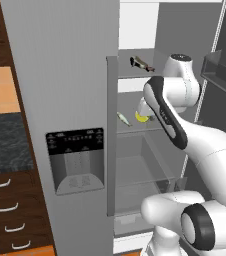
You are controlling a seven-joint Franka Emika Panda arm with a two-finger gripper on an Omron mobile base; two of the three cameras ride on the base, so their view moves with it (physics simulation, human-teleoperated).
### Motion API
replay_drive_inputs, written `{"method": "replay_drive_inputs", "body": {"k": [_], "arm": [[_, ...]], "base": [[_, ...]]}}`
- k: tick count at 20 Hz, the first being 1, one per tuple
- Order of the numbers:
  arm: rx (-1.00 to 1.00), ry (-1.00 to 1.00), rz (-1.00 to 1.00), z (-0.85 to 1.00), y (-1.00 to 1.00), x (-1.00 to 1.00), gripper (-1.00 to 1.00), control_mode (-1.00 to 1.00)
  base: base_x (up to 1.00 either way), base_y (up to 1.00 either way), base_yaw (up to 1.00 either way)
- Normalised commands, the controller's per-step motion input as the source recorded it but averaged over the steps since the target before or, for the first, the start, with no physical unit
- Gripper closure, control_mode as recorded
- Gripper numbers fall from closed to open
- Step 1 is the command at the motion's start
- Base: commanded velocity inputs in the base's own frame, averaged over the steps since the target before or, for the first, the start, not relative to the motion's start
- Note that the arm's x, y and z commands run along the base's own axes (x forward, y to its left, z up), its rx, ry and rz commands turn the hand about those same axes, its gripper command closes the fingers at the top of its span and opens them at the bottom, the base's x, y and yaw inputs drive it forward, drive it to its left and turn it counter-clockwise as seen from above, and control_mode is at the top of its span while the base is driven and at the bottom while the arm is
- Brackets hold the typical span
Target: Place one lemon wedge and one fish in each tupperware on the nearby counter, to pack two identical lunches.
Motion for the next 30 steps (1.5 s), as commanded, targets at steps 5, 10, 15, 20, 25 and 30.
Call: {"method": "replay_drive_inputs", "body": {"k": [5,10,15,20,25,30], "arm": [[0.00,-0.23,0.00,0.19,-0.03,-0.05,-1.00,-1.00],[0.00,-0.34,0.00,0.50,-0.05,0.00,-1.00,-1.00],[0.00,-0.30,0.00,0.51,-0.04,0.00,-1.00,-1.00],[0.00,-0.18,0.01,0.63,0.00,-0.01,-1.00,-1.00],[-0.01,-0.08,0.02,0.46,0.00,0.05,-1.00,-1.00],[0.00,0.09,0.00,0.04,-0.15,0.53,-1.00,-1.00]], "base": [[0.00,0.00,0.00],[0.00,0.00,0.00],[0.00,0.00,0.00],[0.00,0.00,0.00],[0.00,0.00,0.00],[0.00,0.00,0.00]]}}
